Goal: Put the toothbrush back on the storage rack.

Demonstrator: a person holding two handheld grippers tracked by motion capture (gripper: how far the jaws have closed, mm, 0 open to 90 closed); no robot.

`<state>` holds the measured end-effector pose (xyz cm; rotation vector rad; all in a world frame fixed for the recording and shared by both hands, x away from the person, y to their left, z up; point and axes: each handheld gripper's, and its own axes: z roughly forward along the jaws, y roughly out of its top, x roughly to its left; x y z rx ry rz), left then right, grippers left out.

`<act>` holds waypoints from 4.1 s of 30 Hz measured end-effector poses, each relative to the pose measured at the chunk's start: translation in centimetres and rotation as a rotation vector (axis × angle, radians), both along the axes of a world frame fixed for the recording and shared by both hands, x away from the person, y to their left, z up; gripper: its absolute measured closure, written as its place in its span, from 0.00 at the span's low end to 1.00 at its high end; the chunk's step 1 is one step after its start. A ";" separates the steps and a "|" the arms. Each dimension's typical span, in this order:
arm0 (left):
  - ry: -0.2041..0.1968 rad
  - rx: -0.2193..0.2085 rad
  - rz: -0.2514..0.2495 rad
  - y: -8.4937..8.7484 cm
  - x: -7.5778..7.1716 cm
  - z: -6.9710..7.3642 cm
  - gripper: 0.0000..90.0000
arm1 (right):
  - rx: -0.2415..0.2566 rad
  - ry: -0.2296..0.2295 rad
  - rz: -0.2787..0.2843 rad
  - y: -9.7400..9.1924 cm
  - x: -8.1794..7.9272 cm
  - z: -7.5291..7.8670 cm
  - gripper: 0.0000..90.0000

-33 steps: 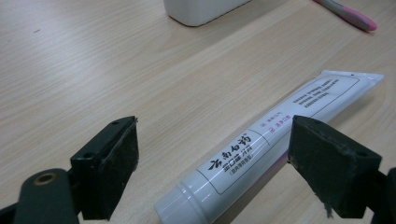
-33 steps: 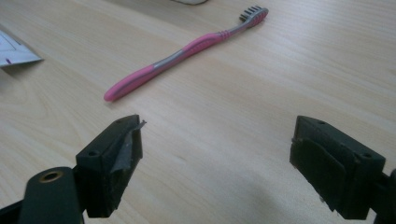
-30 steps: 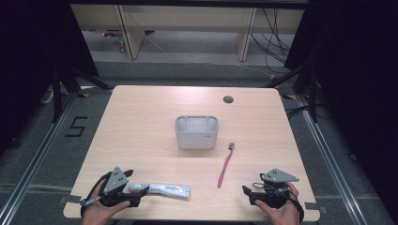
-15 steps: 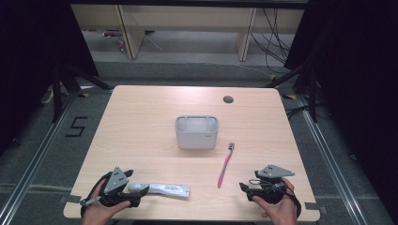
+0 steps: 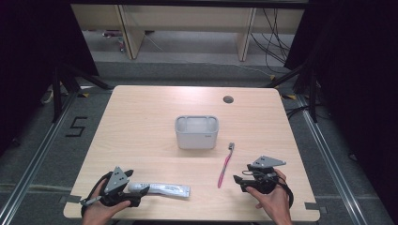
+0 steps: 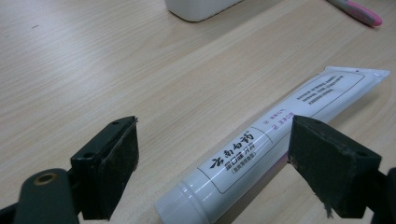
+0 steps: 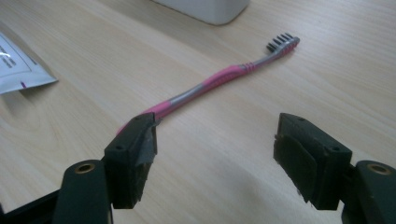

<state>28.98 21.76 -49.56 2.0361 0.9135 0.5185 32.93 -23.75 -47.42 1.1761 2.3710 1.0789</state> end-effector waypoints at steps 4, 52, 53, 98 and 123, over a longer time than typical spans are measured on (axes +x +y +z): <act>0.003 -0.017 0.006 -0.1 -0.1 -0.1 0.18 | -0.014 0.020 -0.031 0.6 0.4 0.2 0.34; 0.005 -0.020 0.001 -0.2 -0.1 -0.1 0.18 | -0.118 0.139 -0.103 5.2 7.1 -1.8 0.41; 0.004 -0.022 0.002 -0.2 -0.1 -0.1 0.18 | -0.119 0.142 -0.102 5.2 7.2 -1.9 0.43; 0.006 -0.023 0.003 -0.2 -0.1 -0.1 0.18 | -0.241 0.271 -0.009 4.8 5.7 -1.2 0.71; 0.008 -0.019 0.002 -0.2 -0.1 -0.1 0.18 | -0.382 0.345 0.091 5.0 5.4 -0.4 0.87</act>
